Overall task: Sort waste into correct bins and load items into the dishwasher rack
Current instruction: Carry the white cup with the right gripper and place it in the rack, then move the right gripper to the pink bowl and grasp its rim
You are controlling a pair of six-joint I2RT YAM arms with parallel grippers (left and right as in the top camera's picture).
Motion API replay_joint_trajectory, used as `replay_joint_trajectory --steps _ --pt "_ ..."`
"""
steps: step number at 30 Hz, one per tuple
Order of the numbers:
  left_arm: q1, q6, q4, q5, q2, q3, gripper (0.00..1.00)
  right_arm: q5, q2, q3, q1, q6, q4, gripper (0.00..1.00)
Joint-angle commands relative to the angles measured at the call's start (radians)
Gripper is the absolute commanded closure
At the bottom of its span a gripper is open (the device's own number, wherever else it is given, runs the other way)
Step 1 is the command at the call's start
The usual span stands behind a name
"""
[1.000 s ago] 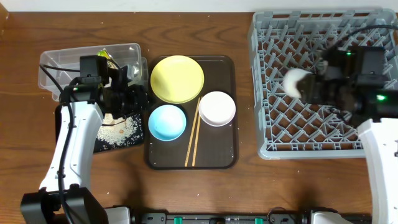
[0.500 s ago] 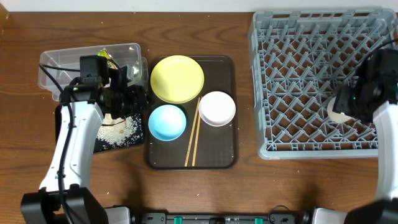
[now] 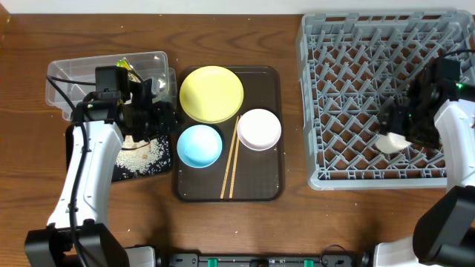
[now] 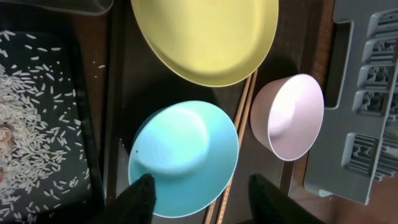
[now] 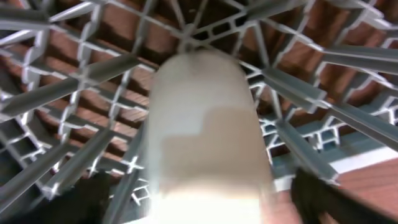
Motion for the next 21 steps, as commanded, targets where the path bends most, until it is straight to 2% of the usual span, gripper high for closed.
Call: replay_joint_trajectory --steps 1,7,12,16,21 --pt "0.004 0.01 -0.003 -0.012 -0.012 0.007 0.46 -0.039 -0.004 0.011 -0.012 0.003 -0.003 0.01" --pt "0.004 0.01 -0.004 -0.014 -0.012 0.007 0.45 -0.071 -0.061 0.024 -0.01 0.002 0.0 0.01" --pt "0.004 0.005 -0.034 -0.117 -0.012 0.007 0.45 -0.257 -0.158 0.051 0.03 -0.051 0.071 0.06" --pt "0.004 0.005 -0.079 -0.213 -0.012 0.007 0.45 -0.425 -0.224 0.051 0.129 -0.061 0.2 0.09" --pt "0.004 0.002 -0.103 -0.248 -0.012 0.007 0.44 -0.436 -0.212 0.05 0.325 -0.061 0.323 0.1"
